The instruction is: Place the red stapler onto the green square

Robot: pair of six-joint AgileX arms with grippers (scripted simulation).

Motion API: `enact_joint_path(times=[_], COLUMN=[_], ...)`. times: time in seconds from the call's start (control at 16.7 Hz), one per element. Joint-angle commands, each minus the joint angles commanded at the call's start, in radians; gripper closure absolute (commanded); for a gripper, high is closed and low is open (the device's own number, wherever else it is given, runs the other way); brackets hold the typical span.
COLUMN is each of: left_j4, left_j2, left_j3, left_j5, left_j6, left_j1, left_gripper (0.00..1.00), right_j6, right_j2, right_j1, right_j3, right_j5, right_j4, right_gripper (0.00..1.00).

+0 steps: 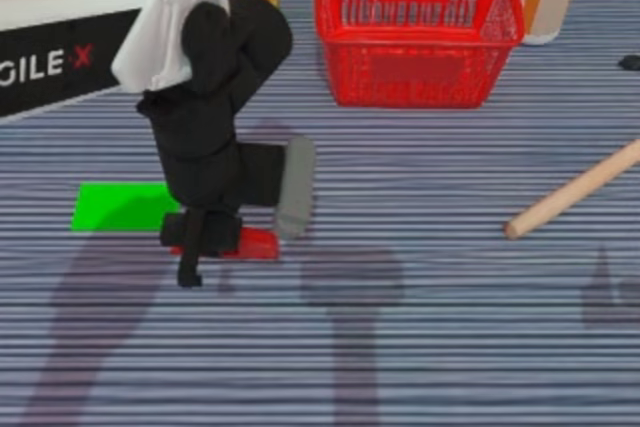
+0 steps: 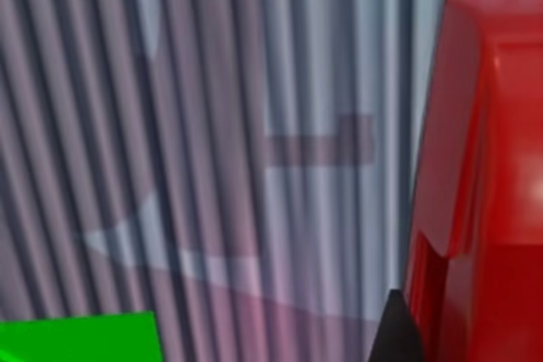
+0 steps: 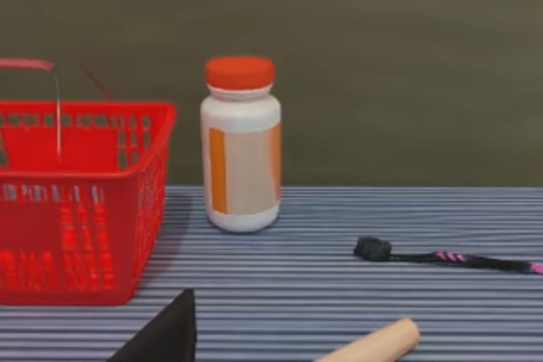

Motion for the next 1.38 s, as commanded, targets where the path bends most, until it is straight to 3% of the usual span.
enact_joint_path(times=[0.48, 0.72, 1.02, 1.38], left_j4=[-0.034, -0.053, -0.105, -0.182], left_j2=[-0.018, 0.013, 0.09, 0.192], left_j3=[0.026, 0.071, 0.178, 0.298], left_j5=[0.0, 0.001, 0.003, 0.003], left_j6=[-0.011, -0.15, -0.538, -1.219], left_j1=[-0.003, 0.008, 0.052, 0.138], left_gripper=[1.0, 1.0, 1.0, 1.0], right_j6=[0.0, 0.0, 0.0, 0.0], right_j2=[0.0, 0.0, 0.0, 0.0], right_j1=[0.0, 0.0, 0.0, 0.0], right_j3=[0.0, 0.0, 0.0, 0.0], right_j5=[0.0, 0.0, 0.0, 0.0], right_j4=[0.0, 0.0, 0.0, 0.0], right_gripper=[0.0, 0.0, 0.0, 0.0])
